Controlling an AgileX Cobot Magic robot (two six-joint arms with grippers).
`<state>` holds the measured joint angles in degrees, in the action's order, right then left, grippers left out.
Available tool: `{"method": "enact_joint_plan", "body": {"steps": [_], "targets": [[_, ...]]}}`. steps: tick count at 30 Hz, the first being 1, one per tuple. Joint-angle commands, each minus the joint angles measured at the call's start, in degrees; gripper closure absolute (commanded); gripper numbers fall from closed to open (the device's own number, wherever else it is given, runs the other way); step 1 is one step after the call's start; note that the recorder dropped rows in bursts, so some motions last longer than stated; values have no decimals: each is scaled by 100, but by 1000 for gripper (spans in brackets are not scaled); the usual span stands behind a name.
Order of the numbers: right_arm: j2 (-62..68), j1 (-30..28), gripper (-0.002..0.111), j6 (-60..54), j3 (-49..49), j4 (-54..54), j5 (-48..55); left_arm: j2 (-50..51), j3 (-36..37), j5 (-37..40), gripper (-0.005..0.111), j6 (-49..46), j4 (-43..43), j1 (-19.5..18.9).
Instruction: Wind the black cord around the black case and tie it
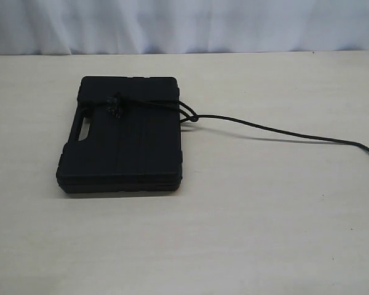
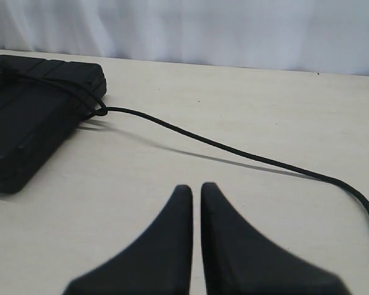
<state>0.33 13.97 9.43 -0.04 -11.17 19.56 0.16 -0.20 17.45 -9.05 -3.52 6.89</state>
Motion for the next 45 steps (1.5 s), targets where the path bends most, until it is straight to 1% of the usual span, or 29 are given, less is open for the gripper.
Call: {"method": "enact_joint_plan", "body": {"steps": [1, 3, 5, 6, 8, 10, 16, 21, 45], "targets": [[-33, 2, 104, -19, 4, 17, 22, -16, 20, 3, 107, -13, -14, 44], [-33, 2, 104, -19, 4, 17, 22, -16, 20, 3, 107, -13, -14, 44], [-33, -133, 104, -19, 4, 17, 22, -16, 20, 2, 107, -13, 44, 44], [-33, -380, 104, -19, 4, 17, 22, -16, 20, 2, 107, -13, 284, 44], [-33, -790, 104, -19, 4, 17, 22, -16, 20, 2, 107, -13, 295, 44], [-33, -998, 104, -19, 4, 17, 22, -16, 20, 2, 107, -13, 295, 44], [-33, -1305, 104, -19, 4, 17, 22, -16, 20, 2, 107, -13, 295, 44], [-33, -1677, 104, -19, 4, 17, 22, -16, 20, 2, 107, -13, 295, 44], [-33, -1653, 104, -19, 4, 17, 22, -16, 20, 2, 107, -13, 295, 44]]}}
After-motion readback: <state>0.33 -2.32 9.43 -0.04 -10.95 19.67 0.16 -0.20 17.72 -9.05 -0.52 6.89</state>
